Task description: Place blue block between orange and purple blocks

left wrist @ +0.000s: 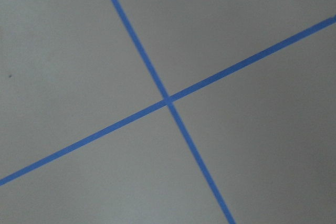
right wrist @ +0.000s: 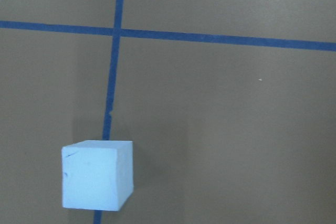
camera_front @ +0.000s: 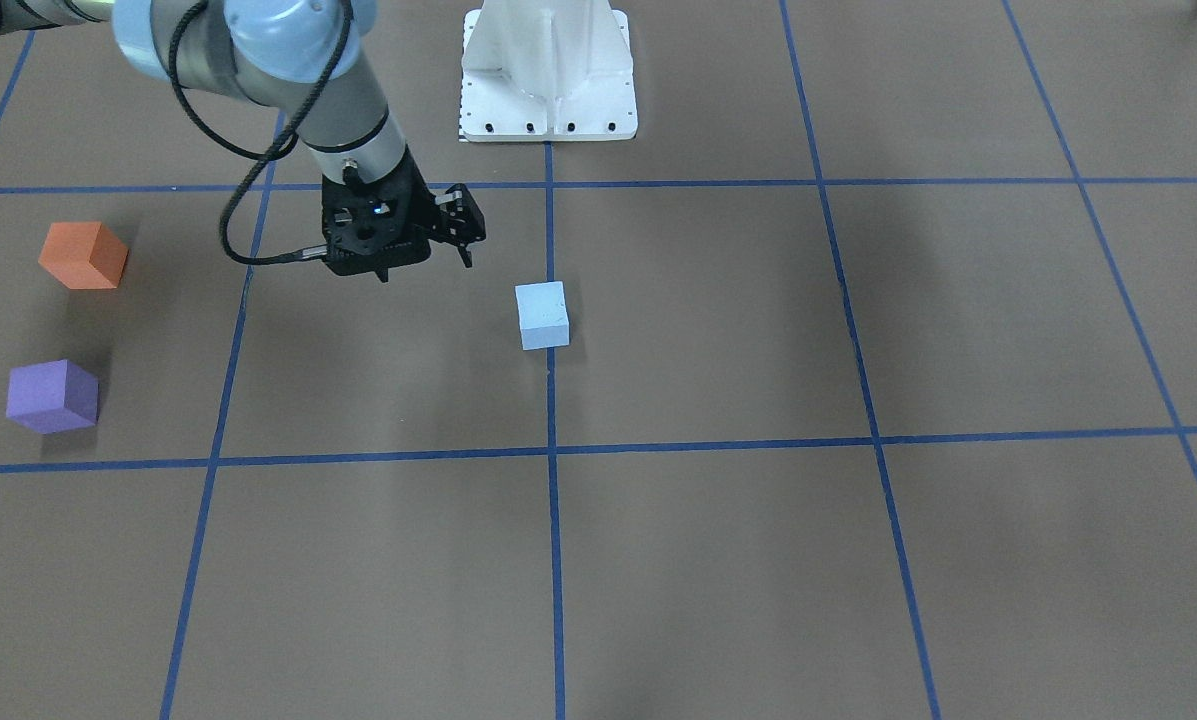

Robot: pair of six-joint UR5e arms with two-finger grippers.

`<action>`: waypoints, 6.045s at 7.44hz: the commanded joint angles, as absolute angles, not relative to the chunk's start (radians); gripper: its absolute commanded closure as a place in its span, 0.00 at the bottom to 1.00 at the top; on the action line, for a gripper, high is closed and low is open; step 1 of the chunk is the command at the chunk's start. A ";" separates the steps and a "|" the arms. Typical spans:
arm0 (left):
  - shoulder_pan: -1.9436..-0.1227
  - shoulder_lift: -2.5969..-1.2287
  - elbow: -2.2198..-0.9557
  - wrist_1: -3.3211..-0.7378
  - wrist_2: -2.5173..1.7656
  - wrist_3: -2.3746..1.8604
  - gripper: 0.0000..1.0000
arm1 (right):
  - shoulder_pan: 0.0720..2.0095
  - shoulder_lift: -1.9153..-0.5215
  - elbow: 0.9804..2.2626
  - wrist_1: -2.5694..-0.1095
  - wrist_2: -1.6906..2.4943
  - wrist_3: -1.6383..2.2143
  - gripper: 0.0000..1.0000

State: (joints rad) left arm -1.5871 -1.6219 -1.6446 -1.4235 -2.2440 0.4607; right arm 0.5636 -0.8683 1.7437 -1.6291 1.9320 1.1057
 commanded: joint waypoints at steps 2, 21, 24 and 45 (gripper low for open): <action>-1.621 -1.562 -1.681 -1.425 -2.246 0.471 0.00 | 0.474 -0.758 1.565 -1.625 1.807 1.105 0.00; -1.651 -1.402 -1.756 -1.615 -2.390 0.100 0.00 | 1.028 -1.659 1.885 -1.232 2.166 0.736 1.00; -1.651 -1.401 -1.758 -1.615 -2.390 0.100 0.00 | 1.016 -1.756 1.817 -1.023 2.163 0.884 1.00; -1.649 -1.382 -1.784 -1.612 -2.388 0.100 0.00 | 1.529 -1.792 1.891 -1.609 2.352 -0.117 0.00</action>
